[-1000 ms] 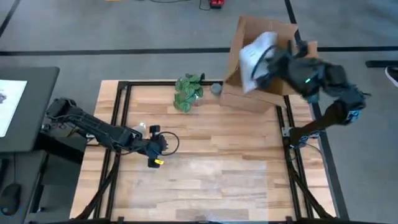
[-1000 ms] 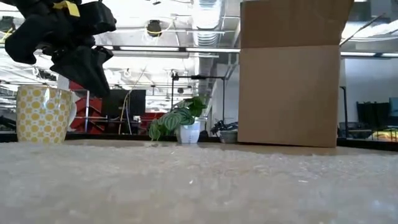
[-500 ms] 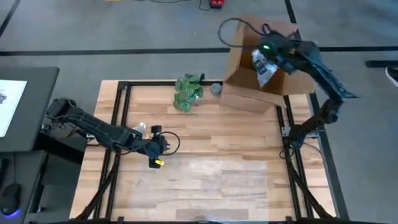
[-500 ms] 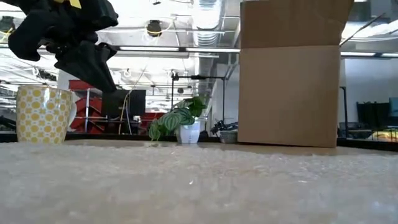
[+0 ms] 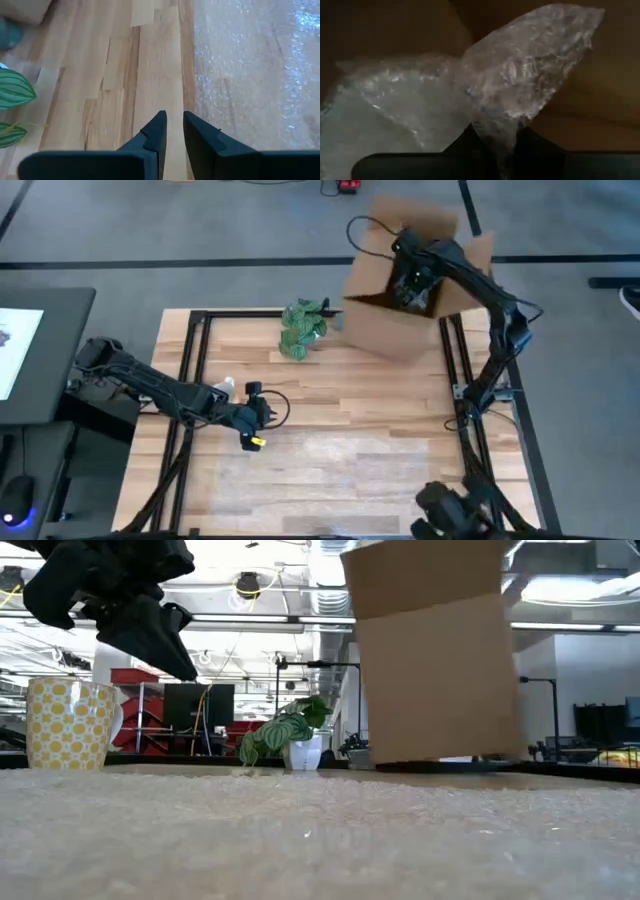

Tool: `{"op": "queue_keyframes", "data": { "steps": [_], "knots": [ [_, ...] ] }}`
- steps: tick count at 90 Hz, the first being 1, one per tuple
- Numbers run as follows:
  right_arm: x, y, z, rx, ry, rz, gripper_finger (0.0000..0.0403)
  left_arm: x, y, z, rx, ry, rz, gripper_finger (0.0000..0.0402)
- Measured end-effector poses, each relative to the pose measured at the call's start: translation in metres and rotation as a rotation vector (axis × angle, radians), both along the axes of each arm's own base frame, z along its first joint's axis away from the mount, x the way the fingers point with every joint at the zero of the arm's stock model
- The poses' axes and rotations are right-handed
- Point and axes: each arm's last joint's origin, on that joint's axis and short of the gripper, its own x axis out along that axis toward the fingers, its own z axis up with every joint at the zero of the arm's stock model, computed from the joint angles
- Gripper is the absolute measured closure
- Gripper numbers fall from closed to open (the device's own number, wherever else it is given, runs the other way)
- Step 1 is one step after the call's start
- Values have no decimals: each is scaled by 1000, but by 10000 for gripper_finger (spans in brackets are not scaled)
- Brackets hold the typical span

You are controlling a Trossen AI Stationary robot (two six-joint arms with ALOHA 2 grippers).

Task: Wrap mug
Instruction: Put the blue wrapped mug into the box

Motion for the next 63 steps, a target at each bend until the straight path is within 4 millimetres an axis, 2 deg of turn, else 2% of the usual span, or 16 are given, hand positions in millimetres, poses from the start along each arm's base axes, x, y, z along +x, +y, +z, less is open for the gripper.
{"op": "queue_keyframes", "data": {
  "steps": [16, 26, 40, 63],
  "knots": [
    [-2, -6, -42, 57, -22, 29, 384, 1, 0, 1, -8, -10, 5, 356],
    [-2, -4, -60, 93, -15, 59, 383, 2, -1, 2, -17, -28, 6, 356],
    [-4, -1, -73, 135, -2, 81, 383, 3, -1, 2, -20, -37, 6, 356],
    [-4, 11, -78, 268, -22, 136, 378, 4, -1, 3, -26, -52, 6, 356]
  ]
}}
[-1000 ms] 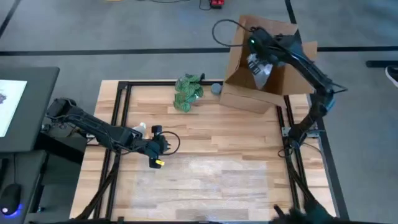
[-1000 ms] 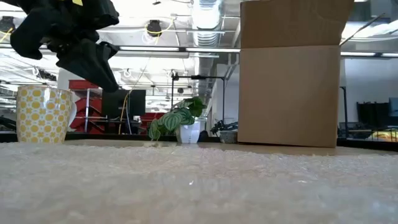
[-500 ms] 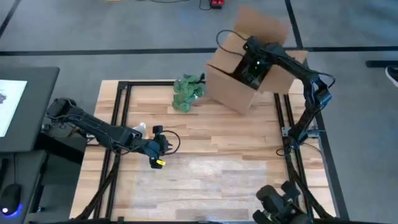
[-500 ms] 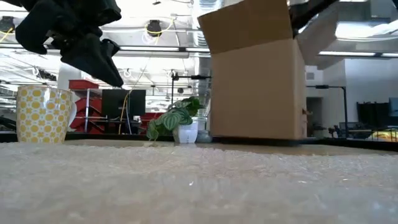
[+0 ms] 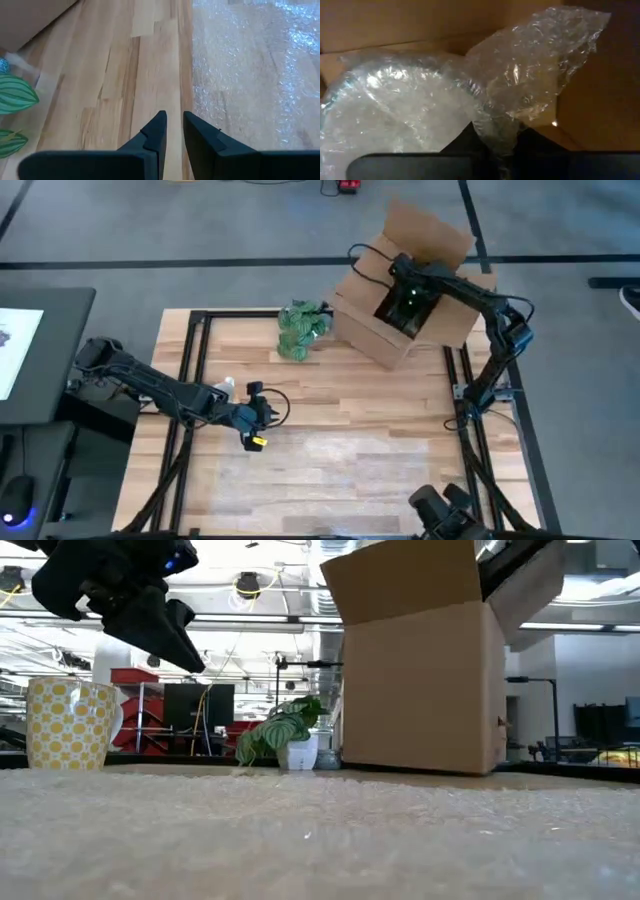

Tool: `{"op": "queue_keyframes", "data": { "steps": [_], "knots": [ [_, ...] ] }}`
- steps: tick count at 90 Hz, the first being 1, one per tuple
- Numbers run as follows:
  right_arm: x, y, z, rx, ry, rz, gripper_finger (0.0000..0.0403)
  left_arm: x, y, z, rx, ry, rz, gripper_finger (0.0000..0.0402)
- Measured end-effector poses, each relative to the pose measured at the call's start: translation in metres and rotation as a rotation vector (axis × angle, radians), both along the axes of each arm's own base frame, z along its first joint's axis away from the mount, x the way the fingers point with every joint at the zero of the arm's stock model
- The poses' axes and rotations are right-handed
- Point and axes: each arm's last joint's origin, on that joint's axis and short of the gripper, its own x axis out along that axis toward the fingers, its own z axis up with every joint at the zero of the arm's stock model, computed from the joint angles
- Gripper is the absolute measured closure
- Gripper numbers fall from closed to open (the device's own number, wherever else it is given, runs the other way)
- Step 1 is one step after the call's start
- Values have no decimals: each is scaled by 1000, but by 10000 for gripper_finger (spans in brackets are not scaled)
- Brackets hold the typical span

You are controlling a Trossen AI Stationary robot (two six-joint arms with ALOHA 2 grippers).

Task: Wrap mug
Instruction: Put the blue wrapped mug into the box

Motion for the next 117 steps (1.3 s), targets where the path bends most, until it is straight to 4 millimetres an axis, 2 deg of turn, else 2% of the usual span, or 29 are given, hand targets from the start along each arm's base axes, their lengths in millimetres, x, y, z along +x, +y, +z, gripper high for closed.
{"op": "queue_keyframes", "data": {
  "steps": [19, 44, 59, 81, 97, 117],
  "knots": [
    [3, 19, -1, 111, 87, 79, 374, 0, 0, 0, -1, -2, 0, 356],
    [6, 23, -1, 122, 96, 94, 352, 0, 0, 0, -2, -6, -1, 356],
    [5, 24, -1, 143, 95, 110, 308, 0, 0, 0, 0, -5, -3, 356],
    [0, 23, 1, 151, 96, 126, 212, 4, -2, 10, 2, -31, -14, 356],
    [-5, 29, 22, 94, 55, 131, 160, 7, -3, 19, 18, -51, -36, 356],
    [-19, 40, 61, -22, -29, 119, 154, 10, -4, 27, 11, -76, -37, 356]
  ]
}}
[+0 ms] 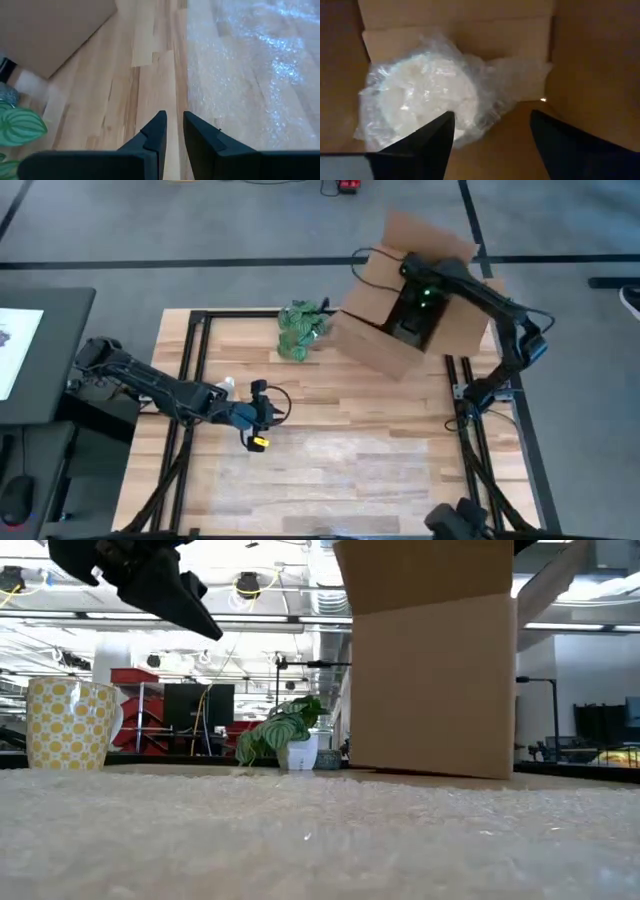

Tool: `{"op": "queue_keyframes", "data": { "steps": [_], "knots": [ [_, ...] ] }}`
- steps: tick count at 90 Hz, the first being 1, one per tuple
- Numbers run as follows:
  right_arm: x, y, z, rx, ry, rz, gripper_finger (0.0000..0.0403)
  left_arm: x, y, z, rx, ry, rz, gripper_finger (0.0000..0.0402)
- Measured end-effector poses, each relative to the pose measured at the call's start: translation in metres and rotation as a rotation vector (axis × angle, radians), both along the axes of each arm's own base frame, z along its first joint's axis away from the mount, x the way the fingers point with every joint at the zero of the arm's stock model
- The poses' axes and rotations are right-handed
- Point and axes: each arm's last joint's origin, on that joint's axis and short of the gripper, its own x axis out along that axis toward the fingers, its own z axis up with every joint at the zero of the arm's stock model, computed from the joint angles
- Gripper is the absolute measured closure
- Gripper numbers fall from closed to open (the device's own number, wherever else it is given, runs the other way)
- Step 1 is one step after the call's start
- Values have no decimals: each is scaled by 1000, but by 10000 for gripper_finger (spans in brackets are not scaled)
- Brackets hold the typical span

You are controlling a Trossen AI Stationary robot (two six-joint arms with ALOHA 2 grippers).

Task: Wrap mug
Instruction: Put the blue wrapped mug into the box

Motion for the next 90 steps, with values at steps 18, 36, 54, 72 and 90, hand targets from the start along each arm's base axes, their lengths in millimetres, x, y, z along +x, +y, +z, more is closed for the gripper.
{"op": "queue_keyframes", "data": {
  "steps": [18, 36, 54, 72, 90],
  "knots": [
    [-12, 14, 30, -79, -70, -19, 154, 2, -1, 9, 1, -24, -9, 356],
    [-22, 33, 63, -183, -154, -12, 154, 5, -6, 15, 16, -72, -48, 356],
    [-24, 53, 93, -280, -351, 17, 154, 6, -5, 17, 68, -94, -45, 356],
    [-3, 51, 100, -345, -487, 28, 159, 9, 12, 23, 286, -147, 193, 356],
    [16, 53, 115, -459, -662, 61, 183, 7, 40, 28, 527, -169, 614, 356]
  ]
}}
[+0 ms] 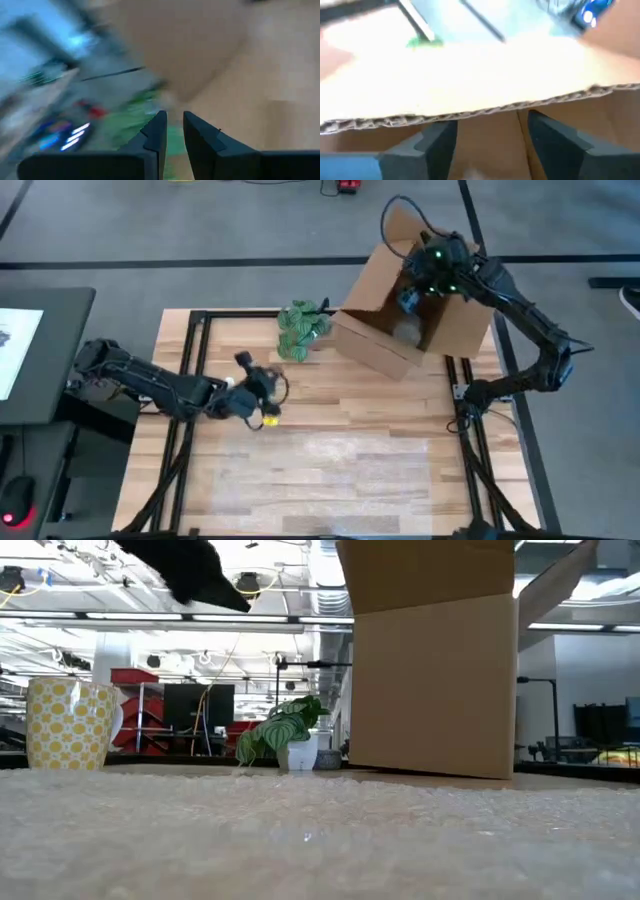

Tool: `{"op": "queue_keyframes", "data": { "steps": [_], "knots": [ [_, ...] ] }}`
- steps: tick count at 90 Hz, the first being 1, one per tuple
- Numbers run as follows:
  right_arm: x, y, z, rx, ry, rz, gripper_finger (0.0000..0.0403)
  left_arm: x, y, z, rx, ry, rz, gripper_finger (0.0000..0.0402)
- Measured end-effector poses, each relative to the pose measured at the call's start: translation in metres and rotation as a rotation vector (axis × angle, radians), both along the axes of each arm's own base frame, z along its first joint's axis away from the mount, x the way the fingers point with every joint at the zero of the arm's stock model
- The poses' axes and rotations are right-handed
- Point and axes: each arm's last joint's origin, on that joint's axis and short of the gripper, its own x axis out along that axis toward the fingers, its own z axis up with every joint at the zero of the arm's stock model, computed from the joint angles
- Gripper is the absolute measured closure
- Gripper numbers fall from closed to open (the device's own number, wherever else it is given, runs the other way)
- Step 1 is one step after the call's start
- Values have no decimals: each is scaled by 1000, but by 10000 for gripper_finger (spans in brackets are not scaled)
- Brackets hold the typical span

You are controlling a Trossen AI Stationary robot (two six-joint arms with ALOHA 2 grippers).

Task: Wrap mug
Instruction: Put the blue wrapped mug into the box

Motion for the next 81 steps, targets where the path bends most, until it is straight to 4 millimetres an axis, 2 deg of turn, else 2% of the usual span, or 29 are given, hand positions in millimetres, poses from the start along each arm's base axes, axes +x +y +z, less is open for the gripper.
{"op": "queue_keyframes", "data": {
  "steps": [7, 14, 26, 43, 63, 81],
  "knots": [
    [6, 0, 5, -31, -62, 5, 192, 1, 13, 1, 25, 1, 79, 356],
    [16, -2, 6, -55, -97, 22, 199, 5, 26, 4, 18, -2, 77, 356],
    [36, -6, -1, -68, -107, 57, 206, 15, 38, 14, 12, -7, -93, 356],
    [62, -11, -10, -107, -119, 110, 216, 22, 45, 36, 186, -35, -217, 356],
    [86, -20, -21, -151, -145, 140, 227, 25, 58, 55, 277, -206, -410, 356],
    [104, -33, -48, -93, -77, 137, 234, 22, 77, 64, 247, -366, -502, 357]
  ]
}}
